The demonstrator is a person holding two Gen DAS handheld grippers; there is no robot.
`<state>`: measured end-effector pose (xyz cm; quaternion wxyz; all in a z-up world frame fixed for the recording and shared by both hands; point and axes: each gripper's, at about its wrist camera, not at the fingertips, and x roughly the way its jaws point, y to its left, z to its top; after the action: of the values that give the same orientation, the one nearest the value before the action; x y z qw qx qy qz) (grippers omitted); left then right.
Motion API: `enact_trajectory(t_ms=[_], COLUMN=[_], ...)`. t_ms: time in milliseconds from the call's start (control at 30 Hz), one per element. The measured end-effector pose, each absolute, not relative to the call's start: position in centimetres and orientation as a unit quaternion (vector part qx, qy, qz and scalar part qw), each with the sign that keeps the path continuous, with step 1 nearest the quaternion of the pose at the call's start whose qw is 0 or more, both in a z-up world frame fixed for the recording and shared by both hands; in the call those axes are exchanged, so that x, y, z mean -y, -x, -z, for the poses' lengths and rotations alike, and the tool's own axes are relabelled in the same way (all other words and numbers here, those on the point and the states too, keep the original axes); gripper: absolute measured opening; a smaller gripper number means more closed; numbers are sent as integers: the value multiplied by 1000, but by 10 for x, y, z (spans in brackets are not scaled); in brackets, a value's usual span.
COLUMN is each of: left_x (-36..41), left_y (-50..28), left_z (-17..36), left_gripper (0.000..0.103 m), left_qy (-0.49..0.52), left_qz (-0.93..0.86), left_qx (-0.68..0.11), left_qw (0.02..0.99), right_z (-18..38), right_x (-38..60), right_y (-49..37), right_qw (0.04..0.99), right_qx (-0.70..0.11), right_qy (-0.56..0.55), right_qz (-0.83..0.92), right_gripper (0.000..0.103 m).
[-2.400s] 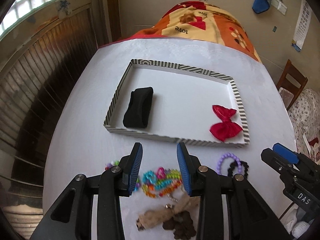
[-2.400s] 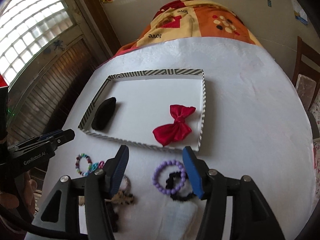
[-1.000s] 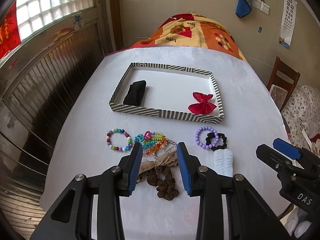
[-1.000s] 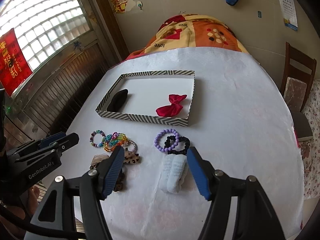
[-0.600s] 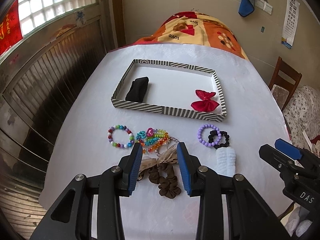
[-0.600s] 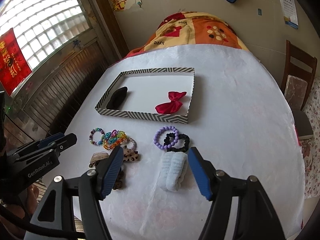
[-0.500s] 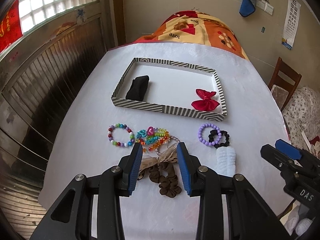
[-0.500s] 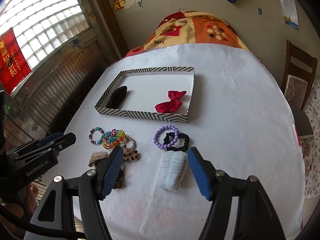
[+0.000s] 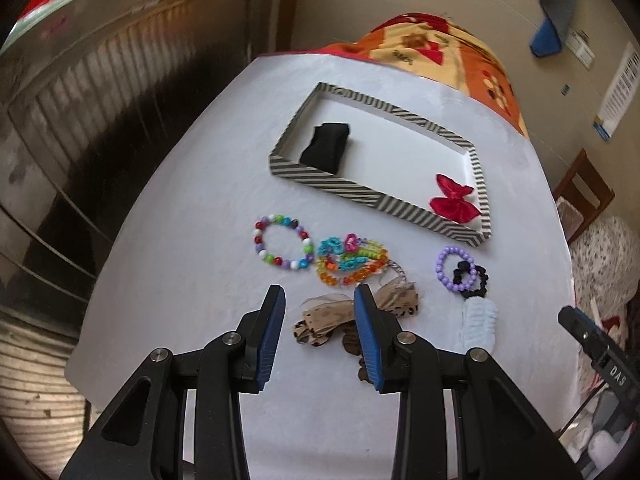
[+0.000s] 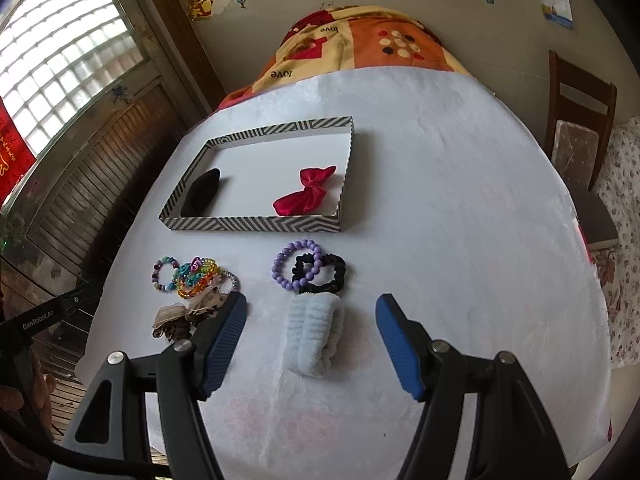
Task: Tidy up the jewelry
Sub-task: 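Withdraw both tools back over the remaining jewelry, then grasp the beige lace bow scrunchie with the left tool while the right tool grasps the purple bead bracelet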
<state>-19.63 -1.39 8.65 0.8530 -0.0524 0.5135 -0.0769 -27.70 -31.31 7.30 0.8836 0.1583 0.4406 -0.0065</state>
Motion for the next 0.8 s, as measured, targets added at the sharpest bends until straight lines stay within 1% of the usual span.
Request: enact_trajectory(t_ms=[200,467,800], left_x=[12,35,62], left_y=[192,189,183], left_z=[-77,-54,-30], left_gripper=[25,25,25], left_qy=[60,44,14], left_qz=[95,150,171], left_qx=[-532,-566,-584], left_qw=[839,810,793], right_z=[-69,-59,-39], right_x=[306,302,302], right_y=[269,256,233], right_qw=[881,875,870], right_qx=[-446,-456,-471], right_qy=[-158,-160,-146], right_qz=[0,-4,-16], right_gripper=[70,70,70])
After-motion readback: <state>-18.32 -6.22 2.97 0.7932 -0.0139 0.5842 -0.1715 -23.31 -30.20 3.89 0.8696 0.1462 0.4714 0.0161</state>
